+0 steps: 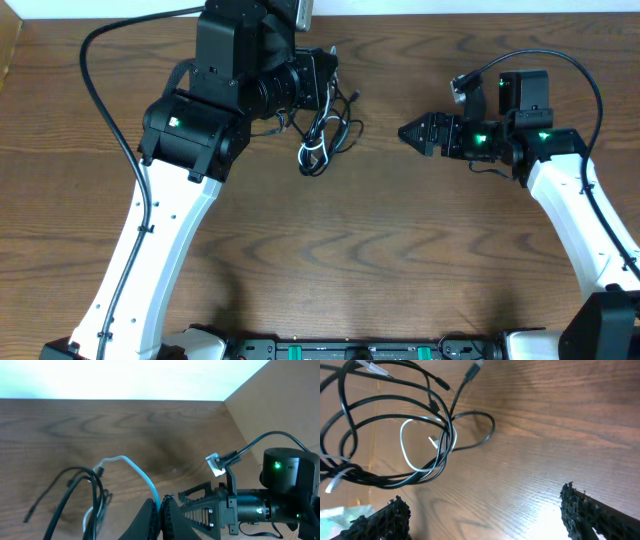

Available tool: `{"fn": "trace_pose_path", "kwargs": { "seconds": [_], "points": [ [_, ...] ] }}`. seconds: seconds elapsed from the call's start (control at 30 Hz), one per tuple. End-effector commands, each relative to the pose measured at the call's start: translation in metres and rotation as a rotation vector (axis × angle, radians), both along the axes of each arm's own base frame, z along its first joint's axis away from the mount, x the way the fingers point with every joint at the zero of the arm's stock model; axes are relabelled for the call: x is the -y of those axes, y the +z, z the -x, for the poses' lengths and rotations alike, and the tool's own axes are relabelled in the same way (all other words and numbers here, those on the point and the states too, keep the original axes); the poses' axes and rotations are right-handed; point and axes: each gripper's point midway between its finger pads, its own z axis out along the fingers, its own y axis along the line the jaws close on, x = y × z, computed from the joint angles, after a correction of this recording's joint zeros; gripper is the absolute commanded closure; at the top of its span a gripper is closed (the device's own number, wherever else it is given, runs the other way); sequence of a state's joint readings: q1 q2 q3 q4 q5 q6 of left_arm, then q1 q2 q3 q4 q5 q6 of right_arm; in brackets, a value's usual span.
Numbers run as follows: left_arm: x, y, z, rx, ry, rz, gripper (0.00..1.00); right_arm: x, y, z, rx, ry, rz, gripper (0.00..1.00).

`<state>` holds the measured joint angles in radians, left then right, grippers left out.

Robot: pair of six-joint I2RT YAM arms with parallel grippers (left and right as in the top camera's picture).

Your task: Untangle cables

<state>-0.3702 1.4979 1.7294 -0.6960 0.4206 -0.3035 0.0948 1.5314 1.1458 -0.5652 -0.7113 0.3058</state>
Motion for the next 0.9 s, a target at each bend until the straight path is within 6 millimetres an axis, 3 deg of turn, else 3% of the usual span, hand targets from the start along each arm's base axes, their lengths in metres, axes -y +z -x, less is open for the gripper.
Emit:
{"fn": "trace_pose_path", "kwargs": {
  "seconds": [0.0, 0.37, 0.6, 0.87],
  "points": [
    [0.001, 0.018, 0.005, 0.028, -0.009, 0.026, 0.92, -0.006, 0.012, -0.002, -0.02, -0.012, -0.06, 0.06],
    [0.001, 0.017, 0.005, 0.021, -0.005, 0.031, 0.92, -0.026, 0.019, -0.002, 0.023, 0.03, -0.076, 0.08],
    [0.001, 0.016, 0.005, 0.006, 0.005, 0.042, 0.93, -0.029, 0.025, -0.008, -0.073, -0.073, -0.154, 0.16],
    [0.002, 0.017, 0.003, -0.033, 0.038, 0.086, 0.93, -0.044, 0.036, -0.013, -0.065, -0.091, -0.202, 0.18]
  ]
}}
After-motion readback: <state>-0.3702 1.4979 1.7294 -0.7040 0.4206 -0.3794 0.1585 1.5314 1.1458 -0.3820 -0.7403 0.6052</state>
